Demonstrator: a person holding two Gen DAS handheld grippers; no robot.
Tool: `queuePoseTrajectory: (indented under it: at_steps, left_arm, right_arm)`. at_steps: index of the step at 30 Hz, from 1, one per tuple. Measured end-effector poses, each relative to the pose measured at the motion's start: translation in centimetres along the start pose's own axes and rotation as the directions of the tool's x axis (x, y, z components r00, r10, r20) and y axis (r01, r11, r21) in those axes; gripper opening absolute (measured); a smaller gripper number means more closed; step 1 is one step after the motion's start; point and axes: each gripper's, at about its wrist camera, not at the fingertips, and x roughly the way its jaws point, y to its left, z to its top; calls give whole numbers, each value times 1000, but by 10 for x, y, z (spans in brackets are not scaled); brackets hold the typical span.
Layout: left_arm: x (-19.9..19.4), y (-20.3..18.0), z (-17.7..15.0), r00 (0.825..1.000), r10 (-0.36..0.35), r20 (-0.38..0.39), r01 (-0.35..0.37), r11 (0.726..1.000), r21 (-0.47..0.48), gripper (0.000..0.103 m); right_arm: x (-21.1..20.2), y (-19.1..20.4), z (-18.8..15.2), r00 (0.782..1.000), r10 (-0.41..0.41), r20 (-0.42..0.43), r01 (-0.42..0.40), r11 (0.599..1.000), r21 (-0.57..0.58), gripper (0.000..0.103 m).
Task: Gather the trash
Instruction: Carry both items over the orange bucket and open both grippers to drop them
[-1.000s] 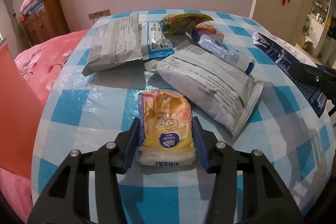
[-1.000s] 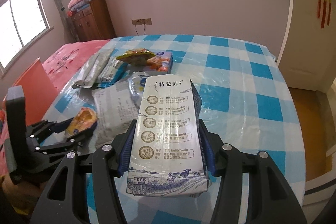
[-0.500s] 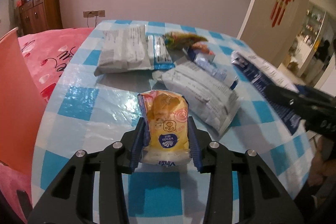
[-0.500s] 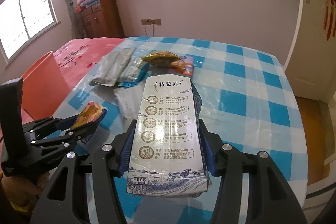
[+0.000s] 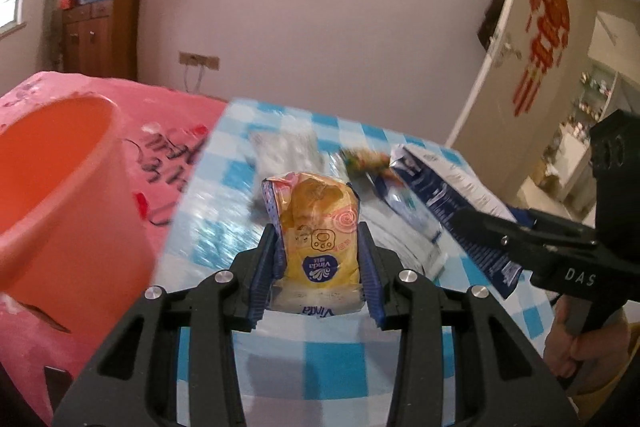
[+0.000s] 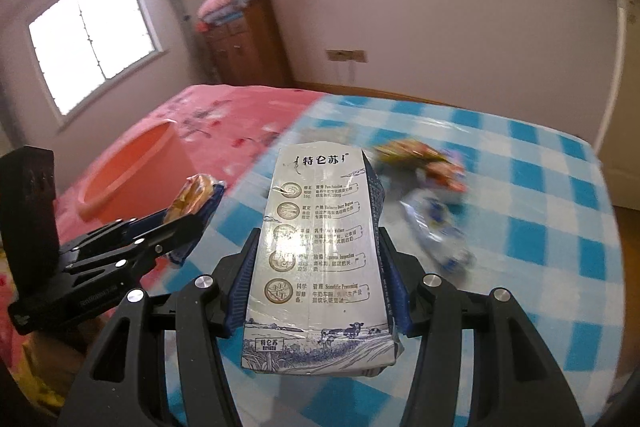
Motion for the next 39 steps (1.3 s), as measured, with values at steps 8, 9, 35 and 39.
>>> queuePoseTrajectory:
  at_steps: [8,9,35,39]
  left_arm:
    - [-48,59,25,983,149,107,-138,985,-101,41]
    - [-53,69,27,978,177,115,-163,980,-118,41]
    - [-64,154,21,882,467,58,-440,862,-252,83]
    - [-66,149,21,881,468,69,-439,862,-252,89]
  right_arm:
    - [21,69,44,987,160,1,-159,982,-106,56]
    - [26,82,51,983,182,-4,-181,975,-126,56]
    - [92,180,94,934,355,-37,-357,925,-133,89]
    - [81,155,85,953,304,4,-302,949,-95,92]
